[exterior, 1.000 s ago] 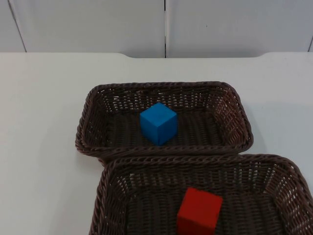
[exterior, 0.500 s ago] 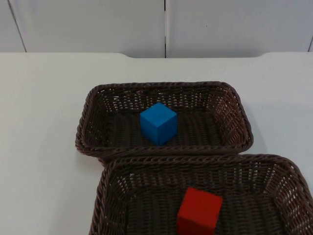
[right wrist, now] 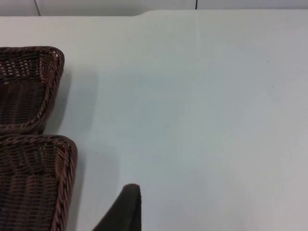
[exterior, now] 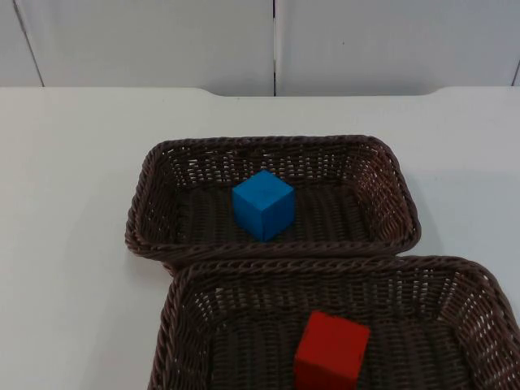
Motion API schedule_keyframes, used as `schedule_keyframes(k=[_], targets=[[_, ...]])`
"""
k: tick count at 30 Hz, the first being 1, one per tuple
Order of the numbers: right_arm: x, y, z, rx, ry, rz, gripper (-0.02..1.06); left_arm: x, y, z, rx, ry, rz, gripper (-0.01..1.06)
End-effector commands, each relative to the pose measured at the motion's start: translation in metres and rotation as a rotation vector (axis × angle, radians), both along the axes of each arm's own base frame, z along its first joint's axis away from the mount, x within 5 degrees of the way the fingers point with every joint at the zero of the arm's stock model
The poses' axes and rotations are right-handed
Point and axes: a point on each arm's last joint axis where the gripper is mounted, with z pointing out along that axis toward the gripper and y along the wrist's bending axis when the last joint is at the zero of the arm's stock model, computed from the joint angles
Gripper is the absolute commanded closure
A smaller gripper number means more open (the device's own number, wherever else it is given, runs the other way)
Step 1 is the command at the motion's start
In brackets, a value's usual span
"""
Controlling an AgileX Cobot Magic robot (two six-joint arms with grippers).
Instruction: Pick up one cube with the left hand and place it into the upper basket. Pick up one cube with the right hand and place it into the lower basket.
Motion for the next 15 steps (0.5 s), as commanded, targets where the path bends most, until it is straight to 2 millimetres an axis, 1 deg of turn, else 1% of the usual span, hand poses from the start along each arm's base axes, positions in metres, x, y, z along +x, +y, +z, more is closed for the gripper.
schedule_keyframes(k=[1, 13, 15], targets=[[0.0001, 0.0004, -0.0001, -0.005, -0.009, -0.001, -0.01, -0.0001, 0.0004, -0.0014, 0.007, 0.002, 0.004, 0.0], [0.0001, 0.0004, -0.0001, -0.005, -0.009, -0.001, -0.01, 0.0, 0.0003, -0.0014, 0.007, 0.002, 0.008, 0.0], [0.0001, 0.0004, -0.0001, -0.005, -0.009, -0.001, -0.01, 0.0, 0.0004, -0.0014, 0.009, 0.002, 0.031, 0.0]])
